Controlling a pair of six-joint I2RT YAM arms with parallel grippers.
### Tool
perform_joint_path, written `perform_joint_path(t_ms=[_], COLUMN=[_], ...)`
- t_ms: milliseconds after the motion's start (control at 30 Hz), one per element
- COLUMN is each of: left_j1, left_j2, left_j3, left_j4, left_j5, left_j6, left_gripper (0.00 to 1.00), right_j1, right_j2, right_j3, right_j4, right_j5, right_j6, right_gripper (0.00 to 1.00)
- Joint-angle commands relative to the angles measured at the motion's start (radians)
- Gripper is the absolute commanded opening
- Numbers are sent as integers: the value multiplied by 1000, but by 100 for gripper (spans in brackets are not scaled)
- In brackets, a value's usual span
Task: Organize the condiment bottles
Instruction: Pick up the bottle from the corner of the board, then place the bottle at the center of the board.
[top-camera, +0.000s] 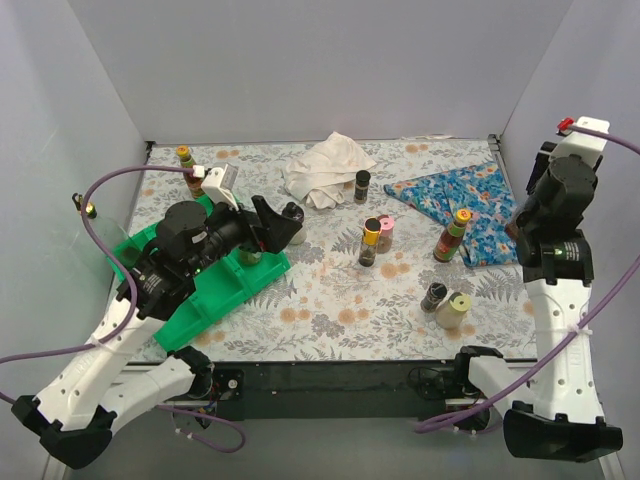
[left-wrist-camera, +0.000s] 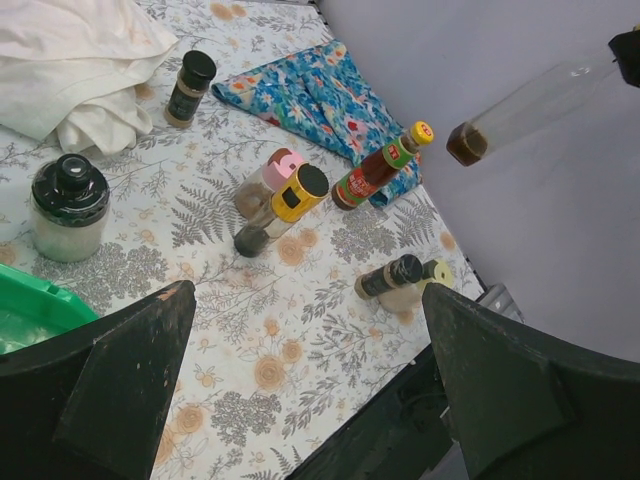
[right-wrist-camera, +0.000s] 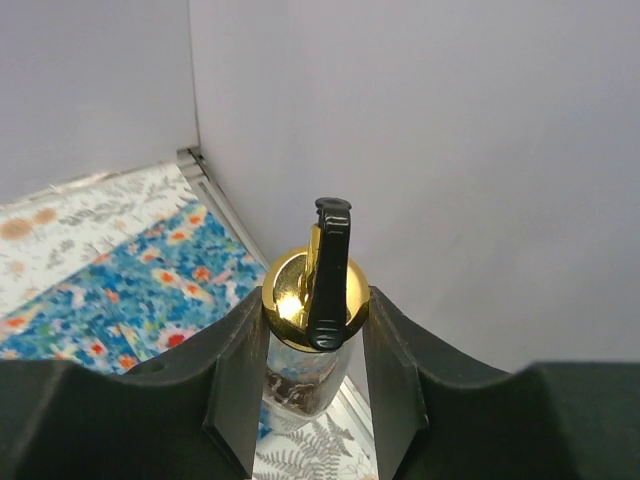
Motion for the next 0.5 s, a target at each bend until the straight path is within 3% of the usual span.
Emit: perform_joint_path(t_ms=[0, 200, 467], left_j1=[2, 2, 2], left_j2=[-20, -20, -23], left_j3=[52, 69, 81], left_j4=[-42, -51, -74], left_j5=[-32, -38, -58], left_j6=[-2, 5, 8], left_gripper=[98, 98, 98], right_j1=[3, 24, 159], right_j2=[28, 134, 211], right_j3=[170, 373, 612], right_j4=[6, -62, -162], right_j5=[-105, -303, -527], right_j6=[-9, 5, 33], right_gripper=[1, 1, 1])
